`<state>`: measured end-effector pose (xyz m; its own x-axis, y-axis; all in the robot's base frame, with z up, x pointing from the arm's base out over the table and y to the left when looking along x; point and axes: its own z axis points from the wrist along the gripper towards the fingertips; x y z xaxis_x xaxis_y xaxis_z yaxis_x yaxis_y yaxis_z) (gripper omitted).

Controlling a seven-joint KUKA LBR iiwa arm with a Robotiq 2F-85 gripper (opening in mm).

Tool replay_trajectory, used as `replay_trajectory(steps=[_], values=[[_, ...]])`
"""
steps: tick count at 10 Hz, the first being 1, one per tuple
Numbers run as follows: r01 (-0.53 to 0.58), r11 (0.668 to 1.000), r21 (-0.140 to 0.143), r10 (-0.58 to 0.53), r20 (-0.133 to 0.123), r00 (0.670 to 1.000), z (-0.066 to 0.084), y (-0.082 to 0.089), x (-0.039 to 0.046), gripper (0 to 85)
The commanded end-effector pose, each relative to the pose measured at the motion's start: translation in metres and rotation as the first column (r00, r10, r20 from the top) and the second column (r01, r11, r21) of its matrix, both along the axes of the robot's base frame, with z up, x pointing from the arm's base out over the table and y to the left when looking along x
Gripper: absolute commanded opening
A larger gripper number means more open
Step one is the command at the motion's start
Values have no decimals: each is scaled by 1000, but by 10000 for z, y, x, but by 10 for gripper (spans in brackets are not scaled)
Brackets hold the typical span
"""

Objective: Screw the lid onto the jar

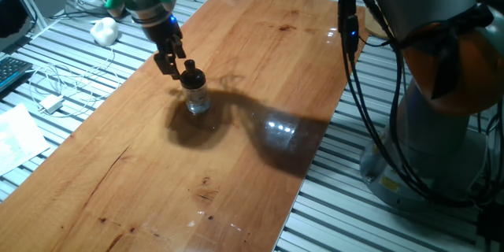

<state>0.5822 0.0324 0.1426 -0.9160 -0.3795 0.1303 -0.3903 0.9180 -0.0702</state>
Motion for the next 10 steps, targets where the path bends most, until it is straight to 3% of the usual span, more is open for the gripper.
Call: replay_trajectory(steps=[1,5,6,8,9,10], values=[[-4,1000,6,4,-2,1000,-21,-35,-16,680],[11,1000,4,-11,-11,1000,-28,5,-192,680],[10,1000,9,-9,-11,1000,-46,-30,-219,510],[7,1000,25,-7,12,1000,-132,-83,-282,510],[11,1000,24,-12,14,1000,-142,-76,-295,680],[14,1000,24,-15,14,1000,-143,-59,-303,680]])
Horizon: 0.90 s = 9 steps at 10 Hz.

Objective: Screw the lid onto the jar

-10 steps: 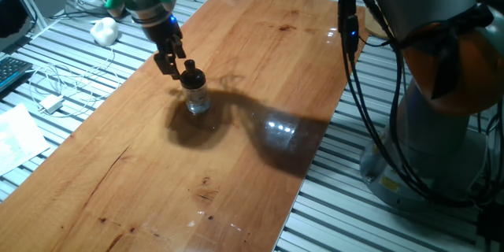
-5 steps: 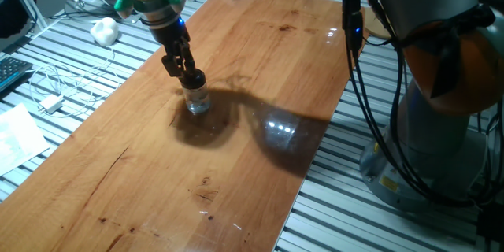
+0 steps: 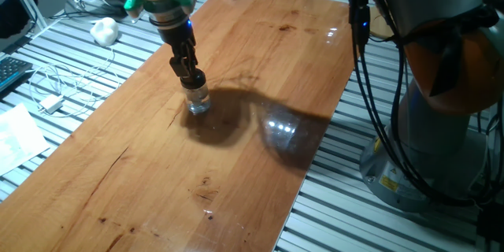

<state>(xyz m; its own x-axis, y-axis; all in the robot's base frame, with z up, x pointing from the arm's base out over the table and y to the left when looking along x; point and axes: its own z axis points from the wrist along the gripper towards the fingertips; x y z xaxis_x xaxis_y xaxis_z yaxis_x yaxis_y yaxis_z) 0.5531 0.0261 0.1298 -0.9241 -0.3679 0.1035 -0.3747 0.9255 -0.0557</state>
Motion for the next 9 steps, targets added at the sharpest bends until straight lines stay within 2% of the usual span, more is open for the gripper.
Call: replay_trajectory(steps=[1,4,6,8,9], values=[[0,1000,0,0,2,1000,-7,10,-14,680],[4,1000,-3,-4,3,1000,20,24,1,680],[1,1000,-3,-1,2,1000,57,10,43,680],[-5,1000,-9,4,-18,1000,127,19,116,680],[-3,1000,-10,3,-15,1000,105,46,115,680]])
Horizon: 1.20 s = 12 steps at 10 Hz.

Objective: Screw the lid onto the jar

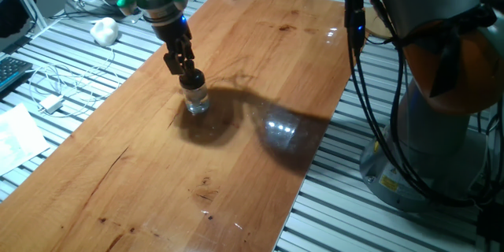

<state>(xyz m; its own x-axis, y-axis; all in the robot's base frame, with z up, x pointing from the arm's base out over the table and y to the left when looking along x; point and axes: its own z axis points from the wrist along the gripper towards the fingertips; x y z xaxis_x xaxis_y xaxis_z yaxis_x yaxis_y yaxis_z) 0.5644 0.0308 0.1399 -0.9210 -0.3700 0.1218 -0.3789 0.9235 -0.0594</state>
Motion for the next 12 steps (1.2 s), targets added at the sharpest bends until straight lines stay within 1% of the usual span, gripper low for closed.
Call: replay_trajectory(steps=[1,3,5,6,8,10,12], values=[[-3,1000,-3,3,-1,1000,-5,1,-2,680],[-5,1000,-4,5,-6,1000,-17,-12,-19,680],[-7,1000,4,7,6,1000,-98,-42,-81,680],[-1,1000,6,1,10,1000,-109,-35,-105,680],[4,1000,6,-4,6,1000,-89,-7,-122,680],[5,1000,10,-5,12,1000,-140,-12,-134,680],[10,1000,15,-10,23,1000,-194,-6,-173,680]])
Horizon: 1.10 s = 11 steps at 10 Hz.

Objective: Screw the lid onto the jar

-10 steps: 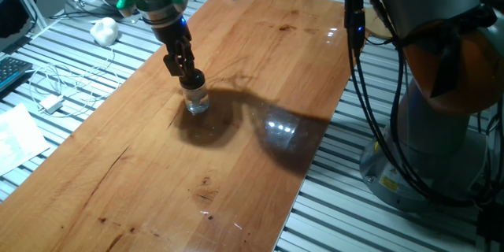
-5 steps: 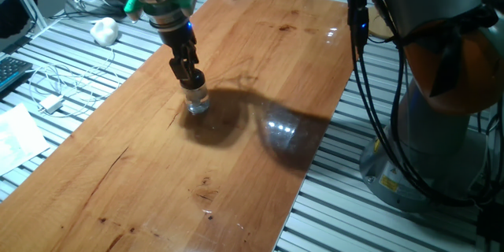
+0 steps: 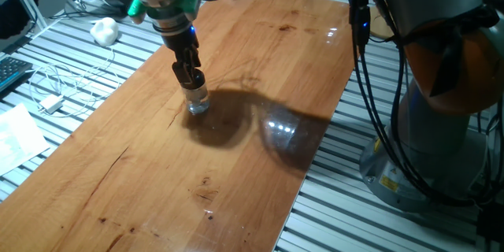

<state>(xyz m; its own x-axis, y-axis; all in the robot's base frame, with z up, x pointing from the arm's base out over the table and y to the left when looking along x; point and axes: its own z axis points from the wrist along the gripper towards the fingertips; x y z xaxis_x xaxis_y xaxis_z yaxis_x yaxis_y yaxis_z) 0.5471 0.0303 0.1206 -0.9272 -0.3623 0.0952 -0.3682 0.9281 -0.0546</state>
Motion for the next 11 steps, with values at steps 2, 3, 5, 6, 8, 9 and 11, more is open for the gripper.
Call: replay_trajectory(steps=[2,3,5,6,8,9,11], values=[[3,1000,1,-3,1,1000,-9,0,-1,680],[5,1000,3,-5,4,1000,-15,0,1,680],[6,1000,7,-6,8,1000,-22,0,2,680],[7,1000,10,-7,8,1000,-21,0,3,510],[7,1000,18,-8,5,1000,-22,-1,6,510],[7,1000,16,-8,5,1000,-20,-1,7,510],[18,1000,13,-18,8,1000,-1,4,6,340]])
